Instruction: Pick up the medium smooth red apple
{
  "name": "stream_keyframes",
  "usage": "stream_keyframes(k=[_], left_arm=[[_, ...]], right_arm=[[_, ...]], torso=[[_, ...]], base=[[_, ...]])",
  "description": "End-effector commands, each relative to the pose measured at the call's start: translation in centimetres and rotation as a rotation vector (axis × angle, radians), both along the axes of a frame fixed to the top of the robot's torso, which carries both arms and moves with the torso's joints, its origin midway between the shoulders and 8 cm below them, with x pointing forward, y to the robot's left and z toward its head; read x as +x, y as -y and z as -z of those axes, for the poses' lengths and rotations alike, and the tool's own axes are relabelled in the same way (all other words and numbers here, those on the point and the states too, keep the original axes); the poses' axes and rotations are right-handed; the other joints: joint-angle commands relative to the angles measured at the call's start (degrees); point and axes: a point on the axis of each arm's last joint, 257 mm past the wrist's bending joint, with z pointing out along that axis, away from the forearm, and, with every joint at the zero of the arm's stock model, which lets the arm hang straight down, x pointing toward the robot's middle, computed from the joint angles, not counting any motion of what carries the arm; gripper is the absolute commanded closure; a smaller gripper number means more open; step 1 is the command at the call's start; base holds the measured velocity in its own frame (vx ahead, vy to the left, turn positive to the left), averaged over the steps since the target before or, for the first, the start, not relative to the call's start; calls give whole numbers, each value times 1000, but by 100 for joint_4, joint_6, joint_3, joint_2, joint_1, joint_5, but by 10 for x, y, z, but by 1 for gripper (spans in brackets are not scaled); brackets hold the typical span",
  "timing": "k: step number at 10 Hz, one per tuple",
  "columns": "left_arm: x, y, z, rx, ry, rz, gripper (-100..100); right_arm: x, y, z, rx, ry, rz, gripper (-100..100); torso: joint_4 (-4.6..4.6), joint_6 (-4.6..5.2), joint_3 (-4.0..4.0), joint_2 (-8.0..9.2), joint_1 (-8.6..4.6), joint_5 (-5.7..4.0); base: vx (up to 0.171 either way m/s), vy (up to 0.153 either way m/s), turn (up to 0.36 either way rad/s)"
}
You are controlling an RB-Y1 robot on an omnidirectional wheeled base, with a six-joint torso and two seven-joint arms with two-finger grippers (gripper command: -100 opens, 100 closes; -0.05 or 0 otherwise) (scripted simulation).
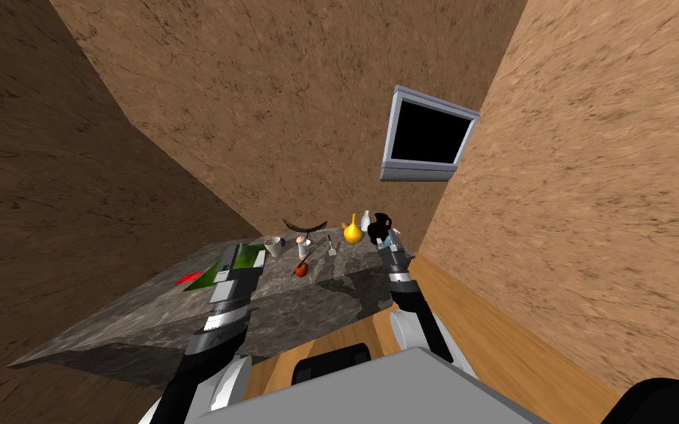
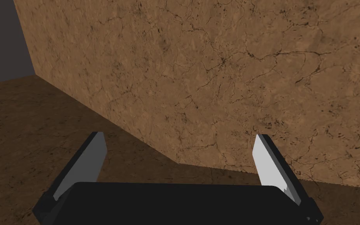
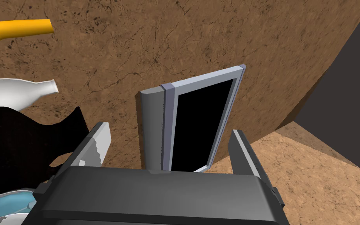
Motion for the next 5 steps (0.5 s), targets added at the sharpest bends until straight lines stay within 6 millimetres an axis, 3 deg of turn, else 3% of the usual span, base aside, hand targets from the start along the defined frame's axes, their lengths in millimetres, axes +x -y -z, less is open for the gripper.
stream_keyframes(k=[1,5], left_arm=[[7,1,6,14,-30,13,-100],[30,0,28,39,-132,37,-100]], right_arm=[[0,0,0,0,0,0,0],[0,0,0,0,0,0,0]], torso=[[0,0,0,0,0,0],[1,0,2,4,-11,-2]], base=[[-4,-11,6],[-13,-30,8]])
